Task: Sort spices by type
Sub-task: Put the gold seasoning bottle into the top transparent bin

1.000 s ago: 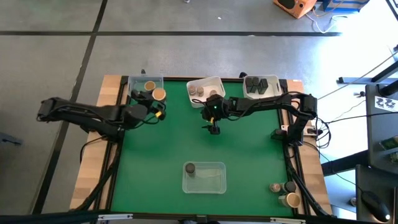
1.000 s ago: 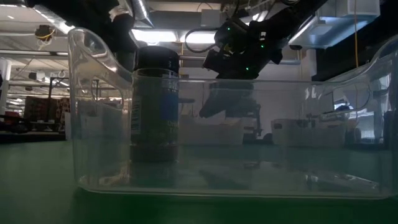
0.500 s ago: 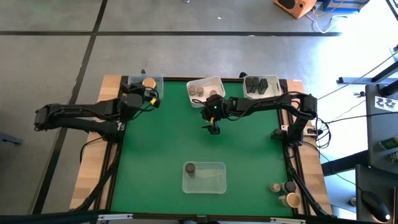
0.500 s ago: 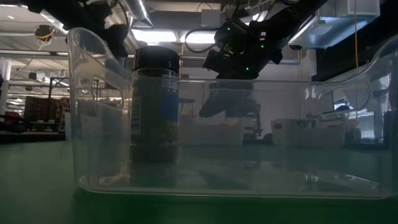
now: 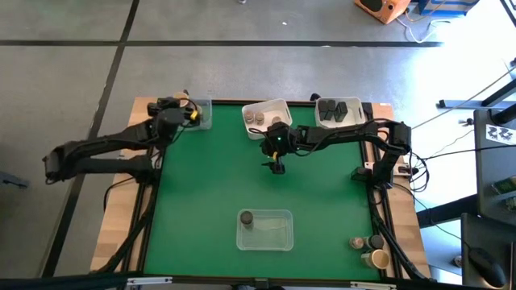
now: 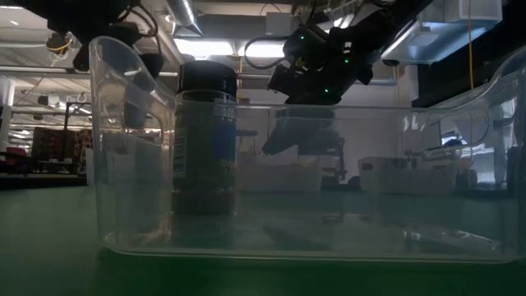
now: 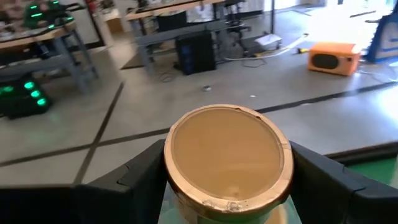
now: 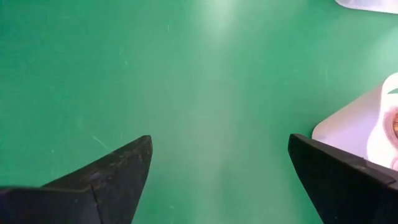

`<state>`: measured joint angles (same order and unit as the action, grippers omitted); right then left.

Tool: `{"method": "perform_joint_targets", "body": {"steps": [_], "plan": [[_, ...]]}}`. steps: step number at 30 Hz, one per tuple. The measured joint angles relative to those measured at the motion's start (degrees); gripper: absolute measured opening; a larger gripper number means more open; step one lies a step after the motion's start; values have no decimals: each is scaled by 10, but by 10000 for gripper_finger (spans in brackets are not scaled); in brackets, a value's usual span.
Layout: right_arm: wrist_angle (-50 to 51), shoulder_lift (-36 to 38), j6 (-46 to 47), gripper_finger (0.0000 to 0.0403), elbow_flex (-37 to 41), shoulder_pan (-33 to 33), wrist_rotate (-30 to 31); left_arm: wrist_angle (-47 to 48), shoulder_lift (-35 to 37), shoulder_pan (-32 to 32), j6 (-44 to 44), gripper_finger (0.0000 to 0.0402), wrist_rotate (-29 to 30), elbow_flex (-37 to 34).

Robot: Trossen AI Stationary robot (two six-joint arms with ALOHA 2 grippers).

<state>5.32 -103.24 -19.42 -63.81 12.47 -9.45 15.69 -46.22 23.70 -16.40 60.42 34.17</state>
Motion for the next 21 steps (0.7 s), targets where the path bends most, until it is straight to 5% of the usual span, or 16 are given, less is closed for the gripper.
{"method": "perform_joint_targets", "body": {"steps": [11,21], "plan": [[-17,0,-4,374,0,0,-2,-62,-4,118,-12,258,-30,-64],[-18,0,-4,374,0,0,-2,-104,-63,198,-46,258,-130,-111]]}}
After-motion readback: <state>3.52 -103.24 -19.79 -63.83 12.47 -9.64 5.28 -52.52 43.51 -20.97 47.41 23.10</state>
